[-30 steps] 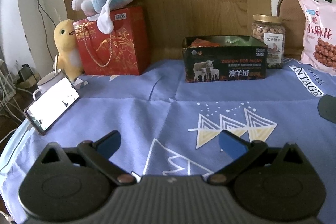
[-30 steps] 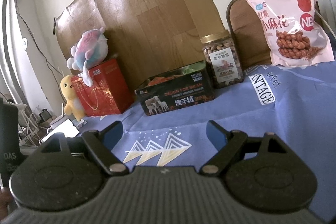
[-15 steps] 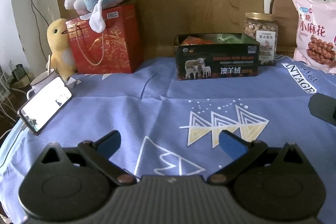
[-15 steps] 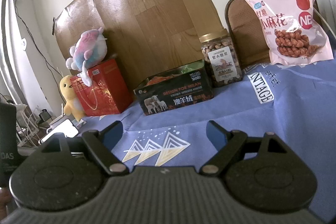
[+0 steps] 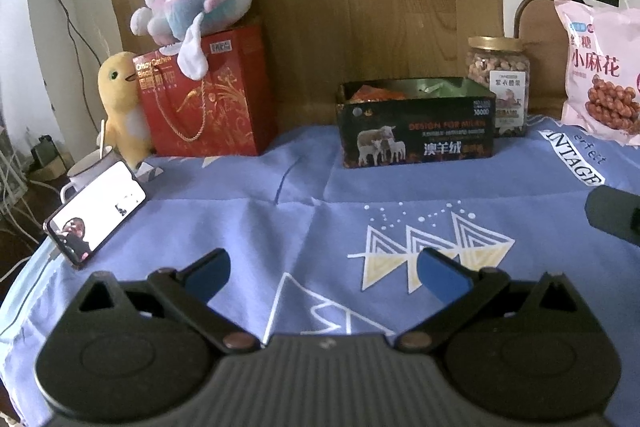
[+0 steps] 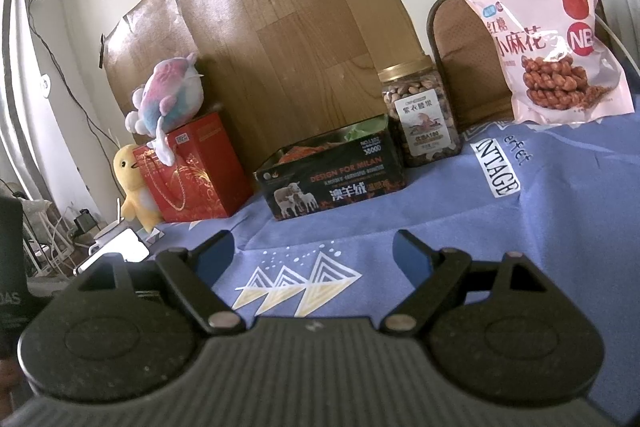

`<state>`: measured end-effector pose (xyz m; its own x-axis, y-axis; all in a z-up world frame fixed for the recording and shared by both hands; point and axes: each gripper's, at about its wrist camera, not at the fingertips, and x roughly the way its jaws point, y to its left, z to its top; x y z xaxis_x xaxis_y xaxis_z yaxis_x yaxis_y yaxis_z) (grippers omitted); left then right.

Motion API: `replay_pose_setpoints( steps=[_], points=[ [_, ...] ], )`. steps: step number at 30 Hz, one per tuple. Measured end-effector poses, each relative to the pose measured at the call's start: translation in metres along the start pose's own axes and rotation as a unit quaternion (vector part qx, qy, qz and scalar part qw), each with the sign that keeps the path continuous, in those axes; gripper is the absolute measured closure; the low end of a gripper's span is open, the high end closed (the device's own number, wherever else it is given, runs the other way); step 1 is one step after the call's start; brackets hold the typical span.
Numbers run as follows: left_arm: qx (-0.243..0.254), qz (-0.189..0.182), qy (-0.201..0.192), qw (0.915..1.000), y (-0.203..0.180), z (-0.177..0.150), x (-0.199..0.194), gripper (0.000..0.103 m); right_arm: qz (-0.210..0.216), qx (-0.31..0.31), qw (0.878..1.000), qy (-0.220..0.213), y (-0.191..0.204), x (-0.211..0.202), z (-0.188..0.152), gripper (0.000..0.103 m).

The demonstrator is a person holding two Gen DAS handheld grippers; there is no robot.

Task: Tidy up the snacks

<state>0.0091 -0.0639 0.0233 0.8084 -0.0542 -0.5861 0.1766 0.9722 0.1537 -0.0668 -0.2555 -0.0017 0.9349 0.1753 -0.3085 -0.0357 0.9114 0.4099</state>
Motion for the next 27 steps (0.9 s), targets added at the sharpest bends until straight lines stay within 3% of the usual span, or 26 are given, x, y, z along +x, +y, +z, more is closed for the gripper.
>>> replay_pose_setpoints(
  steps=[27],
  points=[
    [-0.004, -0.008, 0.001, 1.0, 0.0015, 0.0003, -0.001, 0.0, -0.002, 0.001, 1.0, 0.0, -0.0033, -0.001, -0.0011, 0.015]
  ],
)
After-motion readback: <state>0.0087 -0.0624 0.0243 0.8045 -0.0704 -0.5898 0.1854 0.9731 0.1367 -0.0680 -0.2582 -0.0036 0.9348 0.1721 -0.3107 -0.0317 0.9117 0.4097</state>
